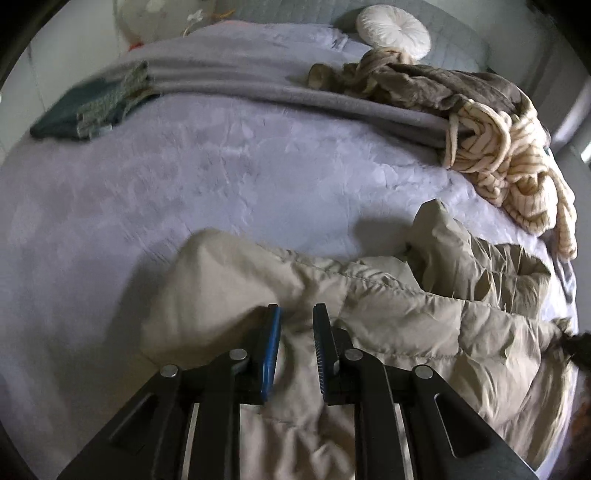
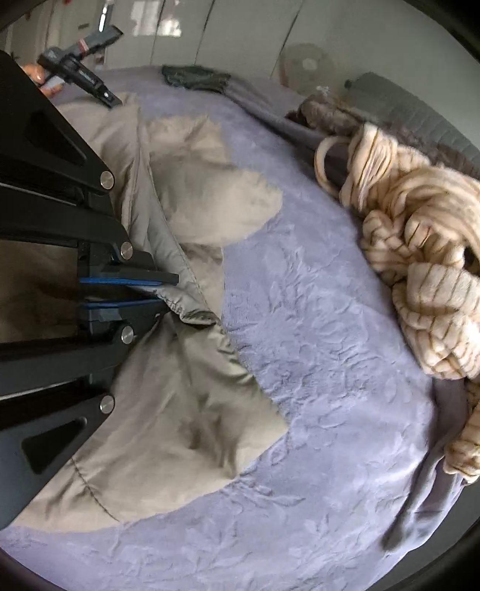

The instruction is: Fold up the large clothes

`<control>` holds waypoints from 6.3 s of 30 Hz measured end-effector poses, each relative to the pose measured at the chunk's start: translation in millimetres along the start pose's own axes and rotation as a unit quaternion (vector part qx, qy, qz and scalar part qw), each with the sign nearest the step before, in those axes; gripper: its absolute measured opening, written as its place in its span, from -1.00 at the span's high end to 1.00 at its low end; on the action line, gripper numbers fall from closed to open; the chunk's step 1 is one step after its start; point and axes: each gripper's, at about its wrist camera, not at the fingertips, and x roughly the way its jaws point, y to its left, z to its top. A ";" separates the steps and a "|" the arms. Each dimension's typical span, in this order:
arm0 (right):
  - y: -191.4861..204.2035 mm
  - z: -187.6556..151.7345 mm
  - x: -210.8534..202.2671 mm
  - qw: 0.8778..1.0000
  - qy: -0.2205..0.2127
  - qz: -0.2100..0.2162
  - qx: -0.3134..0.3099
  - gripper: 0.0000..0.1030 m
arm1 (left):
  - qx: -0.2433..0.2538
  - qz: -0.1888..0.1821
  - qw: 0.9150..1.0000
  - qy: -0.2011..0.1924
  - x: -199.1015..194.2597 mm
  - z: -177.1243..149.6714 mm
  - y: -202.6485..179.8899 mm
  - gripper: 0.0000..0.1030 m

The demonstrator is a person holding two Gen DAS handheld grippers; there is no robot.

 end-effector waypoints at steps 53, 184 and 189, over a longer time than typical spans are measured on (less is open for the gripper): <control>58.1 -64.6 30.3 0.986 -0.003 -0.037 -0.160 0.59 | 0.077 -0.064 0.995 -0.002 17.7 -41.0 -61.6 -0.01; -52.6 -267.7 -111.3 0.961 0.019 0.154 0.228 0.58 | -0.011 -0.166 0.985 0.052 -143.0 -203.1 81.6 0.62; -59.9 -296.7 -131.5 0.961 0.040 0.146 0.231 0.58 | -0.013 -0.151 0.986 0.064 -166.6 -247.2 93.4 0.62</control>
